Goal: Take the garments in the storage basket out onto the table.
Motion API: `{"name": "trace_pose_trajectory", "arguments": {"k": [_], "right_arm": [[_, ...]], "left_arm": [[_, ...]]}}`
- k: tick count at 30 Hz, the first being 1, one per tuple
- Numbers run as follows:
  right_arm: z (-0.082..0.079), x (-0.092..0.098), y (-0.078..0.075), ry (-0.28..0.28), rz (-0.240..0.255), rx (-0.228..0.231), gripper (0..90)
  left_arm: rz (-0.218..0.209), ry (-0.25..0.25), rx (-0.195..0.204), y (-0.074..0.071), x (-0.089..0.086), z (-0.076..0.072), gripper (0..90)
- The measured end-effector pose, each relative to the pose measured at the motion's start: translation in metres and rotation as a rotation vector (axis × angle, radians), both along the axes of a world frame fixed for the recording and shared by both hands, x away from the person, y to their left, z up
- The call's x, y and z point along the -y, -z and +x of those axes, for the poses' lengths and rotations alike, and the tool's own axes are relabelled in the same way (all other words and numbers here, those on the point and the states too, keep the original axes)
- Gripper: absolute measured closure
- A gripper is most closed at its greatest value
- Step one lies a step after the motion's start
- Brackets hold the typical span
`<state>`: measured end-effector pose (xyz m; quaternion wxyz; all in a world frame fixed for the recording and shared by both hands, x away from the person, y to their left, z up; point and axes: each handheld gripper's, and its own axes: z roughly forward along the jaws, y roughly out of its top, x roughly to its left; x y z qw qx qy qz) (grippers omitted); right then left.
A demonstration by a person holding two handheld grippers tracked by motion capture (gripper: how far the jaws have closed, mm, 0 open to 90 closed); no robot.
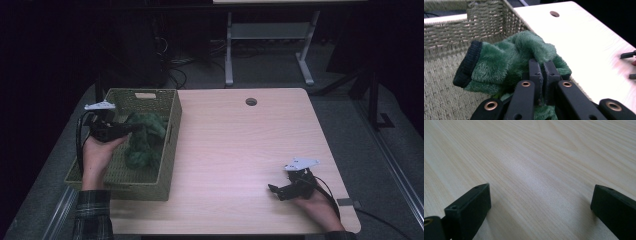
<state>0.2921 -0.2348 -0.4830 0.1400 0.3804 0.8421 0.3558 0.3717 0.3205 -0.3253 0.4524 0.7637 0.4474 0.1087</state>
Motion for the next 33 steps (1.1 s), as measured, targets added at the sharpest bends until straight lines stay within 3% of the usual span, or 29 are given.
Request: {"name": "trace_pose_trajectory", "arguments": {"k": [10, 19, 28, 33], "right_arm": [[0.0, 0.0, 0.0, 0.0, -0.001, 0.0, 2.7], [0.0, 0.0, 0.0, 0.0, 0.0, 0.001, 2.7], [0.0, 0.0, 0.0, 0.003, 0.0, -0.002, 2.7], [0.0, 0.0, 0.0, 0.003, 0.0, -0.002, 2.7]], "left_arm": [[-0.021, 0.003, 0.025, -0.025, 0.002, -0.004, 87.1], [-0.06, 0.046, 0.059, -0.05, 0.004, -0.006, 87.1], [-0.128, 0.082, 0.105, -0.079, 0.016, -0.01, 87.2], [-0.143, 0.104, 0.134, -0.091, 0.025, -0.012, 87.6]]}}
